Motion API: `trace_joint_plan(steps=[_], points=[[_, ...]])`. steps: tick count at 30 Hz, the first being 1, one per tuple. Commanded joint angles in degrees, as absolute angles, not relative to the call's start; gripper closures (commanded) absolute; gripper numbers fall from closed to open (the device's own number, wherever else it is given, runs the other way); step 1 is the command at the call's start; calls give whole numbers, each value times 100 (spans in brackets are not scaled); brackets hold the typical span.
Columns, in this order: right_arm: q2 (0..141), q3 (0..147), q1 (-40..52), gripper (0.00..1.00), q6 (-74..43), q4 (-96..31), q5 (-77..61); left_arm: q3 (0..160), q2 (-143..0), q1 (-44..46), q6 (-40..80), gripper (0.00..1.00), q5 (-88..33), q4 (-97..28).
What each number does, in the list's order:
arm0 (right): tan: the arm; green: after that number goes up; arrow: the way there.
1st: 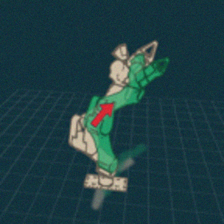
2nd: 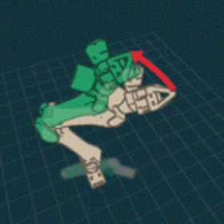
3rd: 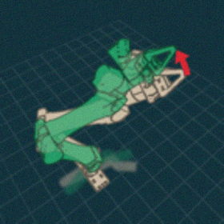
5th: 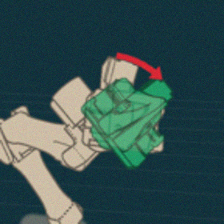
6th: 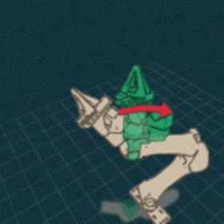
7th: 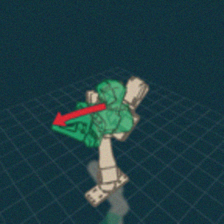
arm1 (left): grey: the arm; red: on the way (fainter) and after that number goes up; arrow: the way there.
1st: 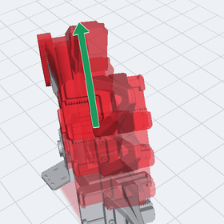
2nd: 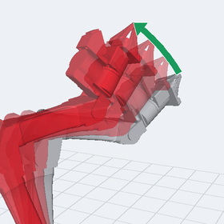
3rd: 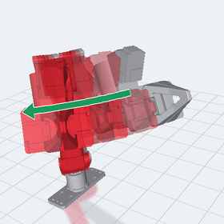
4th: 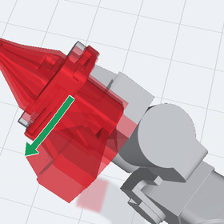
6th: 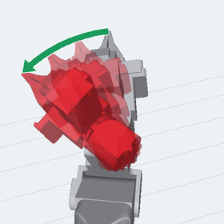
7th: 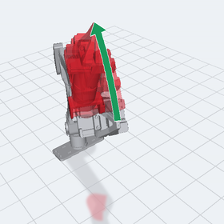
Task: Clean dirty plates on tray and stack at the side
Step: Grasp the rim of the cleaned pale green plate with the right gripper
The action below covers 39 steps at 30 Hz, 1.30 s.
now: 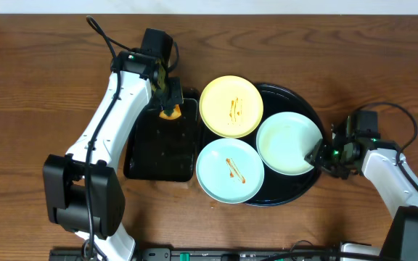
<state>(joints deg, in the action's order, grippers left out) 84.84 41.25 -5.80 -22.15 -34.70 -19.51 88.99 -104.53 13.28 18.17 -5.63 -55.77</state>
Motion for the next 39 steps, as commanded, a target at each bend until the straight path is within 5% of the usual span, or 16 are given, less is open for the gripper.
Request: trace_joint_plan(steps=[1,13,26,31,39], points=[[8471,4101,-591,62,-2274,-3225,-1883,8871,-10381,1319,1828,93,-554,-5612],[8770,4097,-591,65,-2314,-3142,-1485,8871,-10381,1319,1828,92,-554,-5634],[9109,4097,-591,84,-2309,-2547,-1564,8871,-10381,1319,1828,92,-554,-5629],[9109,4097,-591,99,-2311,-2397,-1568,8871,-10383,1319,1828,93,-554,-5631],[9100,4099,-611,99,-2305,-2163,-1758,8871,-10381,1319,1828,93,-554,-5631]])
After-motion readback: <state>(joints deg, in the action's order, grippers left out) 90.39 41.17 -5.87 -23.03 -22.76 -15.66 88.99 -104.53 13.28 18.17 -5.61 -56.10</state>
